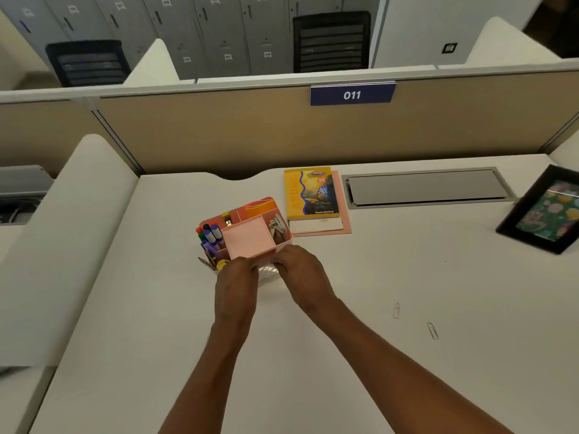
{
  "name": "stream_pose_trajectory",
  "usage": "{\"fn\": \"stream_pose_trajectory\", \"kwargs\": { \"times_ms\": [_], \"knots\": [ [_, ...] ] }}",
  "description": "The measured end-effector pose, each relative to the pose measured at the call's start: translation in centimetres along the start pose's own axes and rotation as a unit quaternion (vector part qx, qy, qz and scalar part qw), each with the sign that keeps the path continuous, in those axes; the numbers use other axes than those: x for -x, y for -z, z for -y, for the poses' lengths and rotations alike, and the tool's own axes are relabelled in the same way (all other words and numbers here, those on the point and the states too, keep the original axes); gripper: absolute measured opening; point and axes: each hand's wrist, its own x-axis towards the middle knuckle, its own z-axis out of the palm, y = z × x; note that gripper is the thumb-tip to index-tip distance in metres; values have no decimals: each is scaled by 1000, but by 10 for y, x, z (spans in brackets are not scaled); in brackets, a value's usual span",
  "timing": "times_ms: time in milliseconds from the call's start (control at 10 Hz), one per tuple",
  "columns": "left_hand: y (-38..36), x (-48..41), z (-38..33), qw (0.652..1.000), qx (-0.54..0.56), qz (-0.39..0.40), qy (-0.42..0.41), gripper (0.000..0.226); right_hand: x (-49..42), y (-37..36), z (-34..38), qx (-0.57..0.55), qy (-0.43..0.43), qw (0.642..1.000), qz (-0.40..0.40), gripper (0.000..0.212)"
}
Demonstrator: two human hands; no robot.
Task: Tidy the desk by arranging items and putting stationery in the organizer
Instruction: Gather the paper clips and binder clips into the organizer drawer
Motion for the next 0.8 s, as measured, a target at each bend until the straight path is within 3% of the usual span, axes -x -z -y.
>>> {"fn": "stream_pose_trajectory", "kwargs": {
  "times_ms": [100, 200, 300, 400, 600, 700, 800],
  "knots": [
    [1, 5, -3, 999, -1, -11, -34, 28, -11, -11, -2, -3, 0, 1000, 17, 30],
    [2, 15, -2, 1000, 0, -27, 3, 31, -18, -18, -3, 52, 14, 998, 34, 29],
    [6, 35, 4, 997, 1, -66, -31, 25, -22, -24, 0, 152, 98, 983, 33, 25],
    [3, 51, 7, 995, -4, -92, -47, 21, -24, -30, 3, 168, 121, 977, 46, 26],
    [-13, 68, -2, 996, 4, -82, -27, 29, -20, -31, 6, 98, 92, 990, 42, 25],
    [-25, 74, -10, 996, 7, -69, -49, 34, -4, -18, -10, 117, 145, 982, -13, 30],
    [-44, 83, -22, 995, 4, -47, -89, 32, 18, 0, -43, 207, 148, 963, -85, 34]
  ]
}}
